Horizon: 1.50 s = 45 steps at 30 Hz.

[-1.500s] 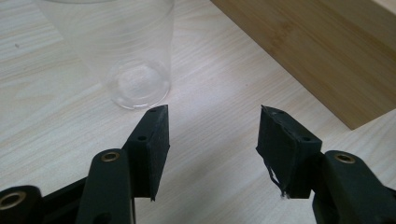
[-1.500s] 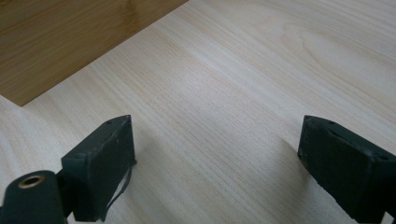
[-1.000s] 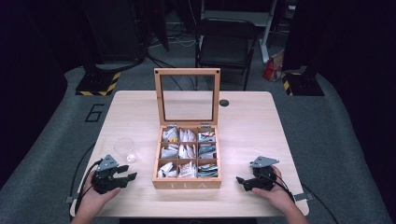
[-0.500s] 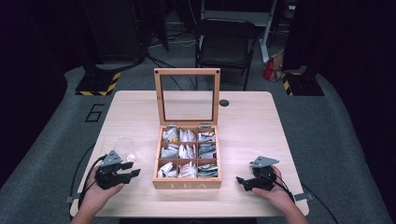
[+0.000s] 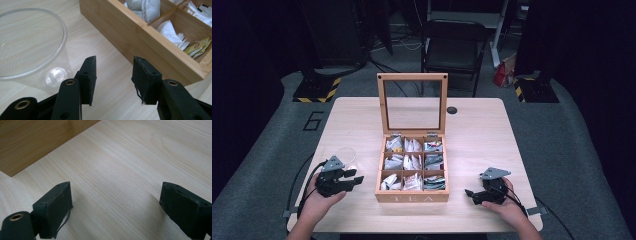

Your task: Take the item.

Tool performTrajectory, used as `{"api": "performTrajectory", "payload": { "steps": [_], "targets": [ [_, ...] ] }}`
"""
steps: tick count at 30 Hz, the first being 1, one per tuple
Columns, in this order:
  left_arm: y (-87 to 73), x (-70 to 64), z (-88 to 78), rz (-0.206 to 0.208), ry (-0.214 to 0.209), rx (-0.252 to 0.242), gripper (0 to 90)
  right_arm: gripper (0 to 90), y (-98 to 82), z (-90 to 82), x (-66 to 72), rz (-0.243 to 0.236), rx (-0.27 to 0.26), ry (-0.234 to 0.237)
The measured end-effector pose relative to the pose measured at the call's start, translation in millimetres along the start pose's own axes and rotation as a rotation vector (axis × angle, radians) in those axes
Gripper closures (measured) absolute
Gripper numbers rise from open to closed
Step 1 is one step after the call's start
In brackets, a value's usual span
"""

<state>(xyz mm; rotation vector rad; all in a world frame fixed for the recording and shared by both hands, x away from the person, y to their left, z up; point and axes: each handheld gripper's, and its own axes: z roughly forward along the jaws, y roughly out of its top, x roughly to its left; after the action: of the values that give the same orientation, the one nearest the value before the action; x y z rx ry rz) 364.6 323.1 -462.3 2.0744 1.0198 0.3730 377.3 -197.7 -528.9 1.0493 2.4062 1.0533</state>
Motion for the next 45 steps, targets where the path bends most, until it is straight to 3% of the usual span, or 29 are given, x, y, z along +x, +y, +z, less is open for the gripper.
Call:
{"api": "performTrajectory", "payload": {
  "steps": [4, 28, 45],
  "targets": [
    [5.0, -1.5, 0.7, -0.012, -0.004, -0.011, 54.8, 10.2, 0.1, -0.1, -0.1, 0.000, 0.003, 0.002],
    [41.3, -6.1, 4.2, 0.038, -0.034, -0.022, 59.1, 10.2, 0.1, -0.1, -0.1, 0.000, 0.002, 0.001],
    [59.4, -18.6, 18.4, 0.077, -0.063, -0.027, 61.2, 10.2, 0.1, -0.1, -0.2, 0.000, 0.003, 0.002]
  ]
}}
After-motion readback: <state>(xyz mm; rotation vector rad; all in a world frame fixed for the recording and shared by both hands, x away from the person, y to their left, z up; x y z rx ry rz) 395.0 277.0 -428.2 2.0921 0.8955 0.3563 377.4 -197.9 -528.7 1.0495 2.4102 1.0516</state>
